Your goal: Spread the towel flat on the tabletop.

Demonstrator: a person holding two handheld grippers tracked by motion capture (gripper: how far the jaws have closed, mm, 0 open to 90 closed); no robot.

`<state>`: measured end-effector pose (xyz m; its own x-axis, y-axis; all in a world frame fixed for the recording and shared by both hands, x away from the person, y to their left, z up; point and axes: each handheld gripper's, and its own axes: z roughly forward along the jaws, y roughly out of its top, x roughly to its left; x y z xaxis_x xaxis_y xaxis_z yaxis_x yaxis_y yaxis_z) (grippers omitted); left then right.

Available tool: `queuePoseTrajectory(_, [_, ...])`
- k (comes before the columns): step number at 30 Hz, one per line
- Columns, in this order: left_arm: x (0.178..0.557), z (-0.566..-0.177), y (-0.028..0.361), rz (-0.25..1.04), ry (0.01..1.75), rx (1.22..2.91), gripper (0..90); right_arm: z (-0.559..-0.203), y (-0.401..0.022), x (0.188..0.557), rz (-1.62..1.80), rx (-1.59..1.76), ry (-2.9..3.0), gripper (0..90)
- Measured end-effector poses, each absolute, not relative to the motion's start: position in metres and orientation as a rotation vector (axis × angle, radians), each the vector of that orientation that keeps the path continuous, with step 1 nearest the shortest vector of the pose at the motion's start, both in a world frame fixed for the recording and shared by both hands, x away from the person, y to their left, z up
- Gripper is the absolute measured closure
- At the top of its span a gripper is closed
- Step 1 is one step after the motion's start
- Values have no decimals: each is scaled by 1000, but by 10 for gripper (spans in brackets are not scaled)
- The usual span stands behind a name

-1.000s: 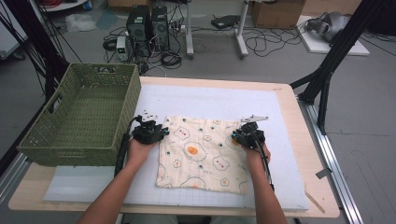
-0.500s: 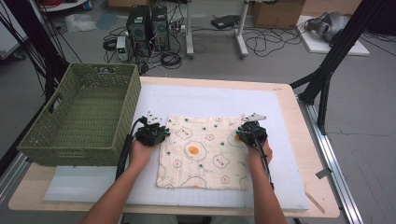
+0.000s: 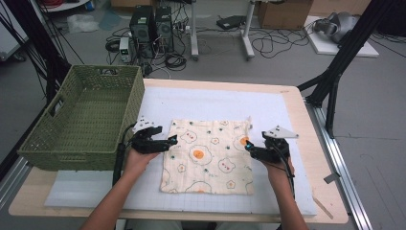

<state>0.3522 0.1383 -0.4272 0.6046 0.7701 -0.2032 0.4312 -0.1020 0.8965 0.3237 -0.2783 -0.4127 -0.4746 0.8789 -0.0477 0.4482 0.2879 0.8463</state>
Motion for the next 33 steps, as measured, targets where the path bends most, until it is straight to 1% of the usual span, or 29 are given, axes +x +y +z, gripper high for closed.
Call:
queuePoseTrajectory(2, [346,-422,138,382,961,1720,160,-412,-284,313,1154,1164,2042,211])
queuePoseTrajectory(6, [334,-418,140,358,919,1690,160,-412,-293,293,1230,1130,2058,174])
queuePoseTrajectory(7, [331,-418,141,352,904,1683,163,-412,-295,289,1245,1123,2061,173])
queuePoseTrajectory(8, [329,-418,142,344,877,1686,185,-412,-296,285,1254,1097,2061,173])
queuePoseTrajectory(9, [327,-417,143,330,852,1693,230,-412,-296,281,1260,1079,2067,173])
queuePoseTrajectory(10, [325,-417,144,325,830,1695,241,-412,-296,277,1262,1074,2073,173])
queuePoseTrajectory(13, [323,-418,146,333,784,1681,227,-413,-296,270,1235,1045,2082,173])
queuePoseTrajectory(16, [320,-419,147,360,783,1694,221,-414,-295,266,1236,1036,2082,172])
queuePoseTrajectory(18, [318,-420,147,345,805,1704,229,-416,-295,265,1218,1024,2082,165])
queuePoseTrajectory(19, [317,-421,148,340,817,1716,218,-417,-295,264,1204,1021,2086,152])
queuePoseTrajectory(21, [314,-423,148,374,836,1716,187,-418,-294,264,1172,1028,2088,122])
queuePoseTrajectory(26, [311,-426,146,417,812,1722,177,-419,-296,266,1189,1055,2076,115])
queuePoseTrajectory(33, [313,-425,151,401,845,1682,180,-418,-296,267,1189,1062,2077,115])
